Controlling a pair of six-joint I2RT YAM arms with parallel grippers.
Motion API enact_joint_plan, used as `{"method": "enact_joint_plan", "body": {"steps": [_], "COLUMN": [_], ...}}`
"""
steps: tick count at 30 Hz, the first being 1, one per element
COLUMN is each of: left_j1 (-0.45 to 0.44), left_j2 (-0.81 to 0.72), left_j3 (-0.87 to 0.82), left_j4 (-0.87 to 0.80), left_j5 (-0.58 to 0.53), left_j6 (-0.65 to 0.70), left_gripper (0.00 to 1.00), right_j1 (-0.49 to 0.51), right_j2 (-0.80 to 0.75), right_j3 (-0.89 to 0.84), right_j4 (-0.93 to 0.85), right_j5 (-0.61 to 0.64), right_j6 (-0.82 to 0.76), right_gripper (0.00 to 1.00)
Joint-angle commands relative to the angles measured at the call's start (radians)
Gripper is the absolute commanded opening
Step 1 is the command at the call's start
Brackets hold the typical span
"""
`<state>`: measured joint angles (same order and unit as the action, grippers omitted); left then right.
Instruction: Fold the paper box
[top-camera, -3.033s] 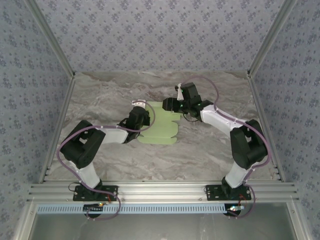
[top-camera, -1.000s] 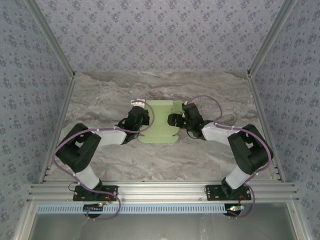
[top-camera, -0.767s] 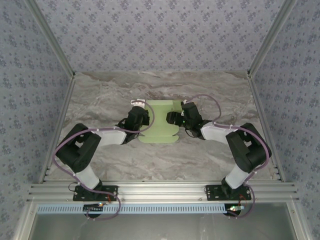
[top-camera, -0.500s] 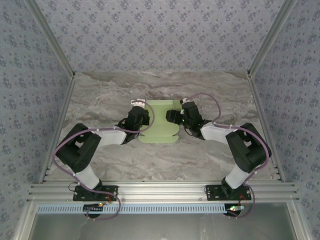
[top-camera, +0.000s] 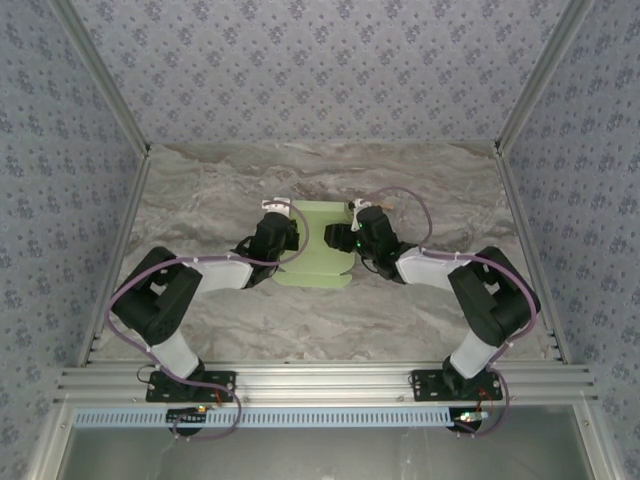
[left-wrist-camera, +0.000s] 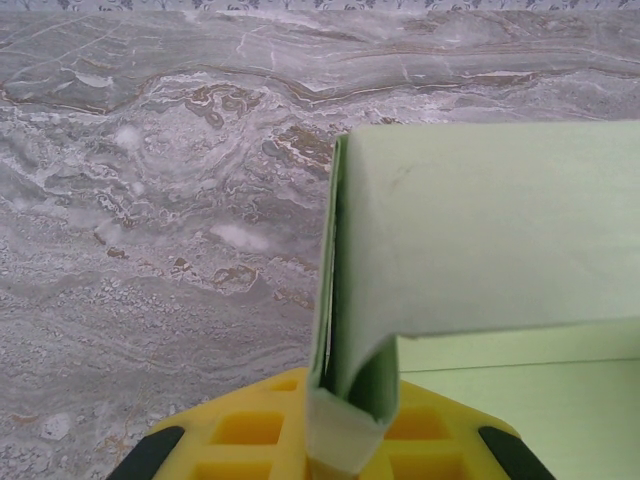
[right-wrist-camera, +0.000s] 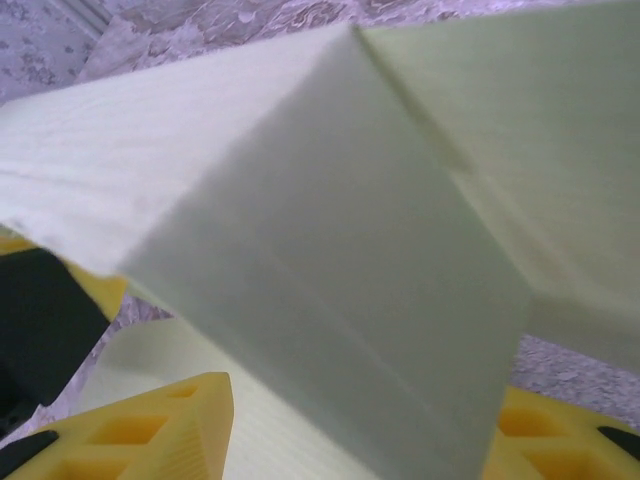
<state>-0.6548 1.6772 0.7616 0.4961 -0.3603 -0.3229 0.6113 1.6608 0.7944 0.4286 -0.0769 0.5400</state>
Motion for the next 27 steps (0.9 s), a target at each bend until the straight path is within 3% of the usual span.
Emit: {"method": "enact_joint_plan", "body": {"steps": [1, 9, 16, 27], "left_j1": [-0.006, -0.006, -0.002, 0.033], "left_j2": [-0.027, -0.031, -0.034, -0.079], "left_j3": [-0.002, -0.007, -0.011, -0.044], "left_j4": [0.016, 0.013, 0.013, 0.015], "left_j5": [0.013, 0.002, -0.012, 0.013], "left_j6": [0.004, 0.01, 0.033, 0.029], "left_gripper": [0.13, 0.13, 0.13, 0.13], "right_j1": [0.014, 0.005, -0.029, -0.194], "right_j2": [0.042, 0.004, -0.152, -0.42], "right_j3": [0.006, 0.014, -0.021, -0.015], "right_j4": [0.055, -0.01, -0.182, -0.447], "right_j5": [-0.045, -0.046, -0.021, -0.255], "right_j6": [-0.002, -0.055, -0.167, -0.427], "right_gripper": [0.51, 0.49, 0.63, 0.67]}}
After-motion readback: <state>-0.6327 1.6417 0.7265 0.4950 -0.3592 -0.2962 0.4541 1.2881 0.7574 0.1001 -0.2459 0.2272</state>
